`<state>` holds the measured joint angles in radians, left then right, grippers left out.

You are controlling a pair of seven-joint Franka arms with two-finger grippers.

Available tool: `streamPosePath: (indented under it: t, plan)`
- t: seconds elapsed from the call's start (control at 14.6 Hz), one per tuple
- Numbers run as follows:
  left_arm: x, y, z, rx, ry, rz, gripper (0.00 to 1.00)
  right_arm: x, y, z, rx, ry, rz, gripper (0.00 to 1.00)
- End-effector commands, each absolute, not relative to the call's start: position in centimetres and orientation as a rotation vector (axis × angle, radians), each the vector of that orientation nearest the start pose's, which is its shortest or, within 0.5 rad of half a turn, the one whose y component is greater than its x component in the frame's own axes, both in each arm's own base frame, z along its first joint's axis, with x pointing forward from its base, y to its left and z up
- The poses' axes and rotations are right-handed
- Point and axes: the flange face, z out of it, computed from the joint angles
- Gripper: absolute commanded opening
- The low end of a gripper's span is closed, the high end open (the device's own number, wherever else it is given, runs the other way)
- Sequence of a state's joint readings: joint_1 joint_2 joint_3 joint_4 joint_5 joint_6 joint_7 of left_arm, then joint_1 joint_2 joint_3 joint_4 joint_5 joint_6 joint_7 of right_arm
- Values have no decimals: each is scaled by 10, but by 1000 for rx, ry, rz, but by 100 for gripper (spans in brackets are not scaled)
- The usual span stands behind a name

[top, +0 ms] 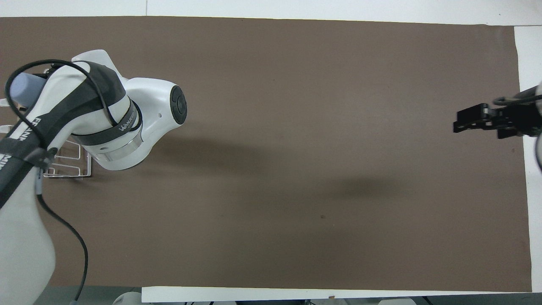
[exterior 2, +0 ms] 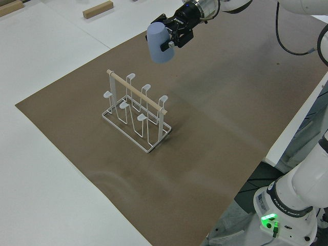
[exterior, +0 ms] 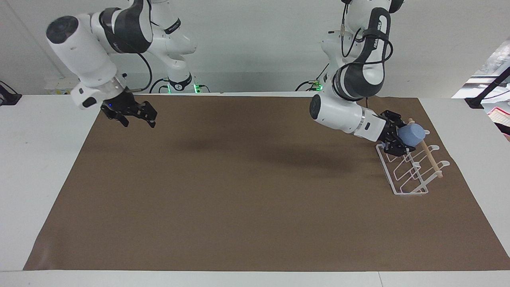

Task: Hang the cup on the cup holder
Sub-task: 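Carry the cup with the left gripper while the right gripper withdraws, then hang the cup on the rack hook with the left gripper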

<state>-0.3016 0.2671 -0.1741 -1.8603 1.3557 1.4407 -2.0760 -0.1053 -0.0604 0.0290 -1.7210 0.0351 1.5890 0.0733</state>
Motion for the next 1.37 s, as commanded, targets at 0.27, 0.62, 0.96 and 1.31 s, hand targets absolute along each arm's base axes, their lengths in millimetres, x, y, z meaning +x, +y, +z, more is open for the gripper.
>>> streamPosePath:
  t: [0.27, 0.62, 0.96, 1.31]
  plan:
    - [593, -108, 365, -1329, -1087, -1363, 0, 528, -48, 647, -3229, 77, 196, 99]
    - [598, -107, 319, -1348, -1106, -1377, 0, 524, -51, 641, -3223, -8, 228, 99]
    - [608, -104, 282, -1387, -1122, -1371, 54, 522, -48, 643, -3218, -65, 224, 99]
    - [637, -117, 382, -1493, -1272, -1322, 100, 518, -67, 641, -3207, -17, 260, 99]
